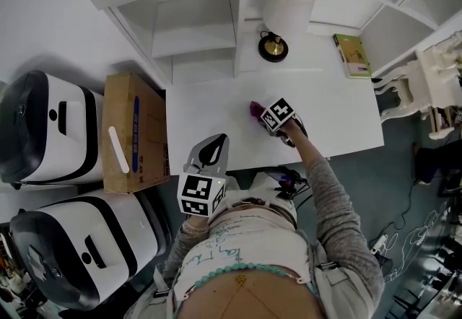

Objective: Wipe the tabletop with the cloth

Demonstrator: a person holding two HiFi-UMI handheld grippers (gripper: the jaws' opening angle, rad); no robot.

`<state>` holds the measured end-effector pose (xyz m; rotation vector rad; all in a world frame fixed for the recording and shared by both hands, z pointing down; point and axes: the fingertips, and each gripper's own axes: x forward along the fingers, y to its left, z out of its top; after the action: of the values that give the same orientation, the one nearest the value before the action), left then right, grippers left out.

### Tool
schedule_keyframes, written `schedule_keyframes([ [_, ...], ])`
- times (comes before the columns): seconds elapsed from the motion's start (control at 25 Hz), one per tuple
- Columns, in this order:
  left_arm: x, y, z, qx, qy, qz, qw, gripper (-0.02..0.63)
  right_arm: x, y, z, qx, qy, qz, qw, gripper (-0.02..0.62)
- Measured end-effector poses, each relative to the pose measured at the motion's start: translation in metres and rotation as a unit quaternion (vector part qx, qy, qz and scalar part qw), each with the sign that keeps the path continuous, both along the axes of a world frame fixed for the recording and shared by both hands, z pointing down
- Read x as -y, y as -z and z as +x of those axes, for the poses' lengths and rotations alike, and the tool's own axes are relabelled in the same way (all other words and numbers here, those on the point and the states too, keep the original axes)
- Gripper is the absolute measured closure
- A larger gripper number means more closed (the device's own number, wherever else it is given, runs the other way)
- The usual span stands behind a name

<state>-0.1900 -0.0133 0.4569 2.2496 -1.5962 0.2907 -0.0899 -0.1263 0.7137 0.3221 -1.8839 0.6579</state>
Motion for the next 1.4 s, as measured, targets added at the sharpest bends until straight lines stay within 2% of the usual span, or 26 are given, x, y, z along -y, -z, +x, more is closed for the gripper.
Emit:
schedule_keyframes([
  [1.4,-0.034,-0.009,-0.047,0.005,0.044,-0.012,0.999,0.604,-0.044,0.004,-0.099,0.035,0.08,-0.013,0.996,0.517],
])
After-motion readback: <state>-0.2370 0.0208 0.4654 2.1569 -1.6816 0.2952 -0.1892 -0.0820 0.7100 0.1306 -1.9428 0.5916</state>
